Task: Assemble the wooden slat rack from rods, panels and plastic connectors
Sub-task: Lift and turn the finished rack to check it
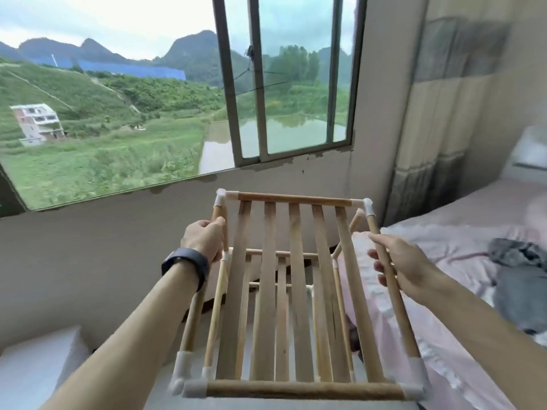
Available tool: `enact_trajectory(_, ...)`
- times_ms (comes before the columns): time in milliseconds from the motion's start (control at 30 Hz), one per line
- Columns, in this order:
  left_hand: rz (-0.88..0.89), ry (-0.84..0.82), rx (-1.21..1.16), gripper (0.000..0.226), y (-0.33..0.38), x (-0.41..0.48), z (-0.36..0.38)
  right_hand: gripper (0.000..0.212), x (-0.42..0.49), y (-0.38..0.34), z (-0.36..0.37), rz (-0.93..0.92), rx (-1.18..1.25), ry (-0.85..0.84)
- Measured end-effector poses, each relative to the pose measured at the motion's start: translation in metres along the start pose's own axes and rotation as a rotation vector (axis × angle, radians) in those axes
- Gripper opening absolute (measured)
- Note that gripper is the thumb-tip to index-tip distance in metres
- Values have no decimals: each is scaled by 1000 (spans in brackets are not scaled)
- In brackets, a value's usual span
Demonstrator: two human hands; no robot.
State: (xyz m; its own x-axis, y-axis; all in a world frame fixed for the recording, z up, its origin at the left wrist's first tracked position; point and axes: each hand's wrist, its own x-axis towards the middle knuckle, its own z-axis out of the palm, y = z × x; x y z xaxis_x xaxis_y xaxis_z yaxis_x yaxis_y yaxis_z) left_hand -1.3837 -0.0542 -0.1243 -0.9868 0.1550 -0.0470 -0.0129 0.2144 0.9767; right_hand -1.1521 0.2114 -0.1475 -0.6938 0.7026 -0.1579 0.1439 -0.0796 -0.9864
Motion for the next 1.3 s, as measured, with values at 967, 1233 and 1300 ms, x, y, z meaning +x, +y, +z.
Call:
enact_trajectory(967, 320, -1231, -453, 20, 192, -627, 684, 43, -390, 29, -686, -533, 106, 1635)
enact_trajectory(1233, 233, -1563, -391, 37, 166, -821, 850, 73, -471, 110, -851, -383, 105, 1966)
enact_trajectory(1300, 187, -1628, -328, 39, 151, -868, 888, 71, -489, 128, -888, -361, 123, 2030)
